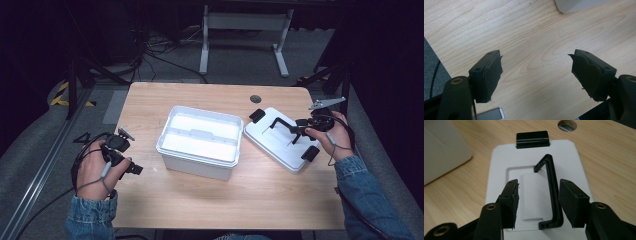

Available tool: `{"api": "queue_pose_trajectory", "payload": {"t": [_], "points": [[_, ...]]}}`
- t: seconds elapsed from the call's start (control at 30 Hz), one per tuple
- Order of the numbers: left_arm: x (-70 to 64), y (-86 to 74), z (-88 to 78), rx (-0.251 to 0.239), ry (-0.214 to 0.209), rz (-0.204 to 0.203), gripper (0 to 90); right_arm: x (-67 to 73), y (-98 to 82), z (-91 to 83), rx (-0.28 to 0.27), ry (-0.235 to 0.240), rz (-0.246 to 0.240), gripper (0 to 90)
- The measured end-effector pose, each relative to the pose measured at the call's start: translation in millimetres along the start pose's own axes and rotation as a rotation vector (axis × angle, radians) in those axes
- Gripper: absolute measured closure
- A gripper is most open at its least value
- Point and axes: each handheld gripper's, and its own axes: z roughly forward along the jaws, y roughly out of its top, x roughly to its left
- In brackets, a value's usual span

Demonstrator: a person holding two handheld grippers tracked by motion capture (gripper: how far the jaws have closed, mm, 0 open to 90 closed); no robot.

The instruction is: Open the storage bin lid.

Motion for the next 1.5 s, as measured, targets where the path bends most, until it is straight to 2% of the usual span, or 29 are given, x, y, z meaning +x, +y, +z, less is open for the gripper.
{"api": "queue_pose_trajectory", "payload": {"t": [0.07,0.2,0.27,0.4,0.47,0.57,0.6,0.9,1.13,1.3,1.5], "points": [[-1.9,-1.2,0.8,-0.004,-0.002,-0.01,25.2,4.4,1.0,-2.1,-0.003,0.007,-0.013,50.6],[-3.0,-0.7,1.2,0.0,-0.004,0.005,25.0,28.2,4.1,-13.3,-0.018,0.042,-0.051,49.4],[-3.3,-0.4,1.0,0.002,-0.001,0.013,24.7,31.7,4.5,-15.1,-0.017,0.05,-0.053,49.1],[-5.0,0.0,1.2,-0.004,-0.004,0.01,24.5,54.3,4.7,-25.5,-0.017,0.081,-0.08,48.9],[-5.3,-0.2,1.4,-0.006,-0.005,0.005,24.5,57.2,4.2,-26.3,-0.015,0.086,-0.081,48.9],[-5.5,-0.2,1.5,-0.008,-0.005,0.005,24.0,70.1,-1.5,-27.4,-0.001,0.119,-0.087,49.2],[-4.9,0.3,1.4,-0.004,-0.004,0.018,24.0,70.1,-1.5,-27.4,-0.001,0.119,-0.087,49.2],[-6.3,1.5,2.5,-0.01,-0.005,0.012,22.7,92.6,-17.5,-27.5,-0.002,0.137,-0.092,48.7],[-5.6,1.7,2.8,-0.023,0.003,0.038,22.6,107.3,-31.7,-21.5,0.011,0.158,-0.097,48.6],[-6.6,1.3,0.4,-0.036,-0.003,0.026,24.4,116.6,-35.7,-16.2,0.015,0.186,-0.112,48.0],[-6.7,0.3,-0.2,-0.041,-0.004,0.023,24.4,123.0,-42.2,-5.8,0.035,0.197,-0.122,48.1]]}}
